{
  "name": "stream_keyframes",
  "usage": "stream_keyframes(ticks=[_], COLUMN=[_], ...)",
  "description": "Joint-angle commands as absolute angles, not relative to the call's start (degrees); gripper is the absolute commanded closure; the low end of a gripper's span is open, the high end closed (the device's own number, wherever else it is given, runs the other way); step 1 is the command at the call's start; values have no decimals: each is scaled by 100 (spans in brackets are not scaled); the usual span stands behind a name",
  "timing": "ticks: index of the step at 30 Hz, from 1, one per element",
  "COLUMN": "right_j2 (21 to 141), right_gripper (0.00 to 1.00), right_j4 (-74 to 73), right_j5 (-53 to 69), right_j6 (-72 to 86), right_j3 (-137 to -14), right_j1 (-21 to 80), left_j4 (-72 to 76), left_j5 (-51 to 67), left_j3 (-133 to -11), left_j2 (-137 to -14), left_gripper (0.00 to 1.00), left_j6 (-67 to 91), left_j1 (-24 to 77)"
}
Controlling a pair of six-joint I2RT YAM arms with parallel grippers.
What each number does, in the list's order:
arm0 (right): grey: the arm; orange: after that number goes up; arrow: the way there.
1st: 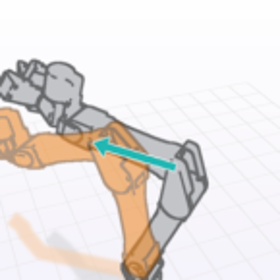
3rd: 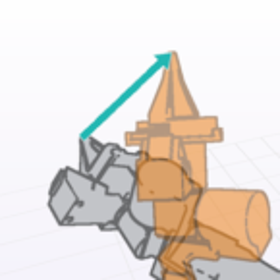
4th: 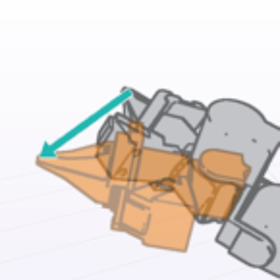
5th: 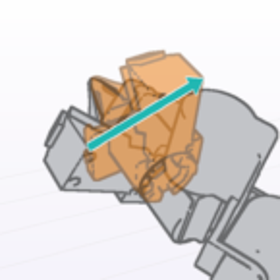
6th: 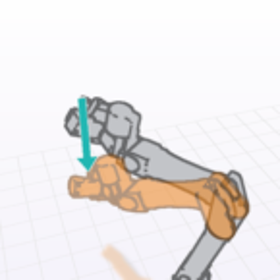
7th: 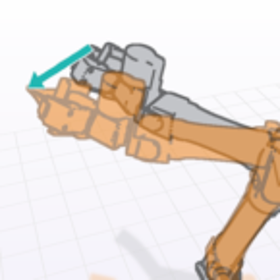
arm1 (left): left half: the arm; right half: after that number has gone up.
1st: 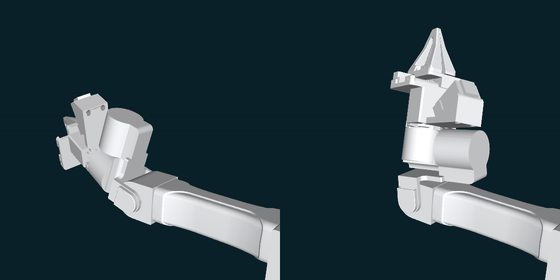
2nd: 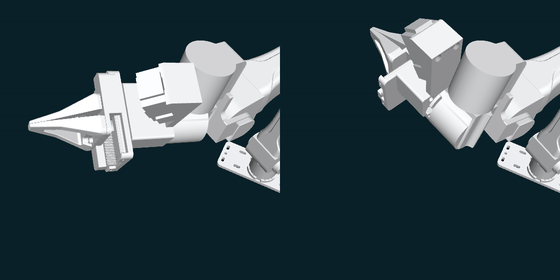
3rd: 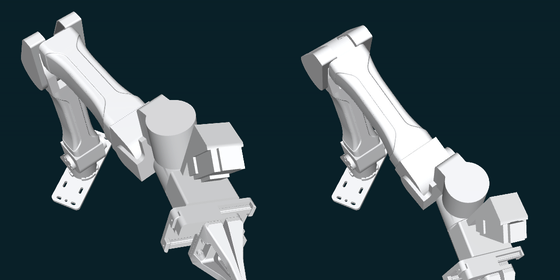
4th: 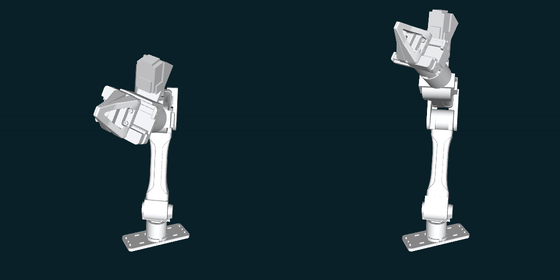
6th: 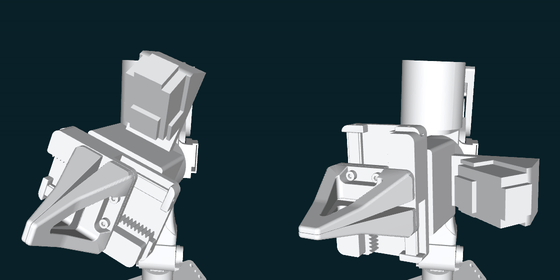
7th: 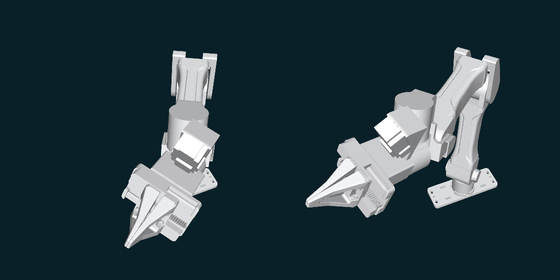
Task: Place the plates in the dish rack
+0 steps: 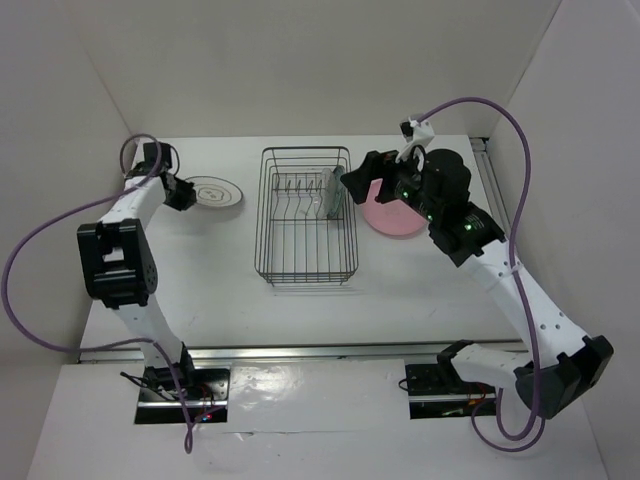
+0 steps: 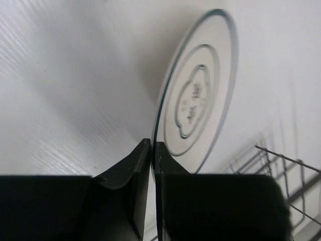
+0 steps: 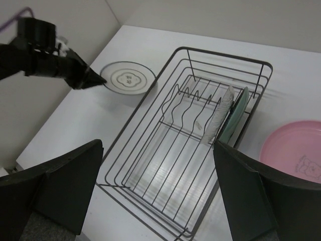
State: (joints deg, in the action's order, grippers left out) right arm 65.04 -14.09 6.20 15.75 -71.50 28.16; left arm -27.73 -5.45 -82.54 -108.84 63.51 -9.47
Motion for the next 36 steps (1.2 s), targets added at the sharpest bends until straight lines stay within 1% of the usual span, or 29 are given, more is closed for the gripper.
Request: stream_keyframes(ticks=[1,3,6,10,13,14,15,16,17,19,21,22,23,26,28,30,31,34,35,36], right_j2=[6636,6697,6749,6750,6812,6812,6872,6873,6925,7005,7233,7329,7548,7909,8068,8279,8331,8648,8727,8797], right_gripper=[2,2,2,2,2,2,2,2,2,2,2,2,2,3,5,5,5,8,8,11], right_j4=[-906,-844,-844,-677,-345,-186,-2,426,639,1105,1239,1239,1239,1379,1328,1187,1187,940,940,940], right_j5=[1018,1124,1396,1573,2116,2370,2982,3345,3914,4034,4095,4096,4348,4649,4649,4554,4501,4438,4578,4675], right_j6=[1687,1740,1740,1687,1687,1687,1748,1749,1906,1960,1873,1802,1645,1433,1258,1074,1020,774,773,826], right_j3=[-7014,-7014,-7014,-6961,-6909,-6908,-6908,-6908,-6908,-6908,-7092,-7197,-7433,-7690,-7874,-8015,-8016,-8269,-8323,-8323], right_j1=[2673,2610,2470,2470,2268,2215,2163,2058,2057,1995,1995,1995,1995,1995,2056,2057,2057,2118,2118,2118], left_j4=[-2637,-2541,-1998,-1775,-1293,-1127,-1055,-846,-748,-450,-36,61,262,596,1104,1221,1352,2125,2240,2389], left_j5=[-984,-984,-433,-53,552,1215,1439,1685,2175,2494,3238,3539,3951,4481,4849,4983,5236,5763,5766,5844], left_j3=[-8288,-8411,-8359,-8174,-7859,-7788,-7735,-7560,-7454,-7034,-6874,-6873,-6795,-6497,-6303,-6240,-6171,-5977,-5977,-5916], left_j2=[-9995,-9564,-8958,-8202,-7597,-7481,-7366,-7252,-6990,-6690,-6418,-6416,-6329,-6206,-6144,-6144,-6144,-6345,-6346,-6415], left_gripper=[100,100,100,100,100,100,100,100,100,100,100,100,100,100,100,100,100,100,100,100], left_j6=[5846,5557,5083,4493,4158,3853,3754,3675,3482,3480,3322,3322,3270,3331,3594,3743,3805,4347,4446,4447], left_j1=[-984,-1045,-1107,-1160,-1221,-1222,-1222,-1222,-1222,-1222,-1274,-1274,-1274,-1152,-1151,-1099,-1046,-1046,-1046,-1046])
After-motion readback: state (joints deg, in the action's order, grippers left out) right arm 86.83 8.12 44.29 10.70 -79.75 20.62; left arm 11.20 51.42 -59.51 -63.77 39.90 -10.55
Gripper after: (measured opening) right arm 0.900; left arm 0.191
